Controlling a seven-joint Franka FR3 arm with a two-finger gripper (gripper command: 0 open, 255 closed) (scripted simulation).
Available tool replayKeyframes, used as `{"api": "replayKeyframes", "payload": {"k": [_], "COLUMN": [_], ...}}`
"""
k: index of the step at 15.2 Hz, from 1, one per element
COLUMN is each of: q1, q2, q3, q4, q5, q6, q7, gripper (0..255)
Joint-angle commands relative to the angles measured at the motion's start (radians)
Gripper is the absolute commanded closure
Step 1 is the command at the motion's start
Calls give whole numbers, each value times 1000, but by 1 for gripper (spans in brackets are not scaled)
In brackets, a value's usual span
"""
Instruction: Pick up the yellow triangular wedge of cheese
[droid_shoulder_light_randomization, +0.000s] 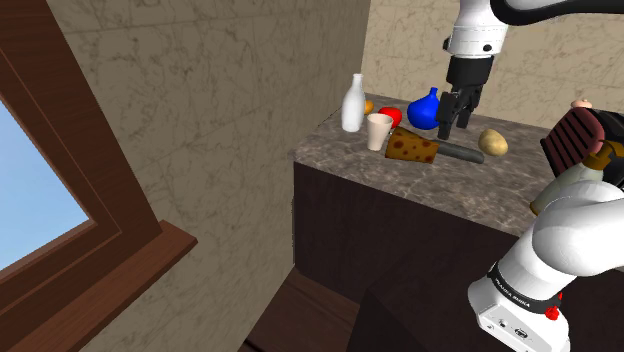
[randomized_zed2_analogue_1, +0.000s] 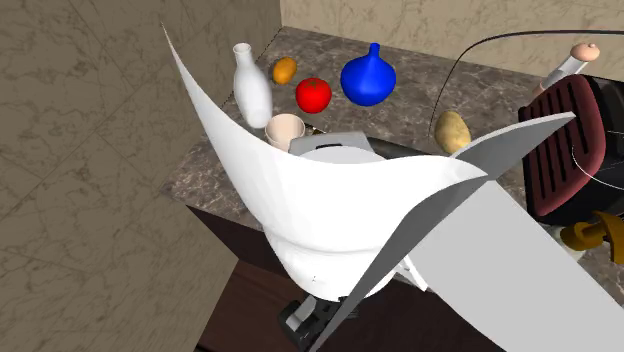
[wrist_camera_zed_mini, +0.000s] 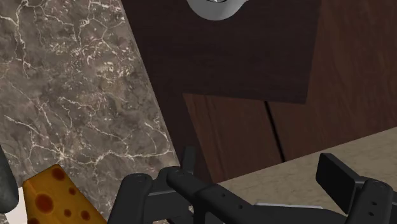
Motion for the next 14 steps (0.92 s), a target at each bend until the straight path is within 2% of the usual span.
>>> {"api": "replayKeyframes", "payload": {"k": [1,8,14], "q1": [0,-41,-70], "q2": [0,82,212], "q3": [0,-123,-229], "q4": [0,-74,-80], "q5": [0,-93,-147], "q6": [0,196,372], "q7": [0,-159,-290], "gripper": [0,0,0]}}
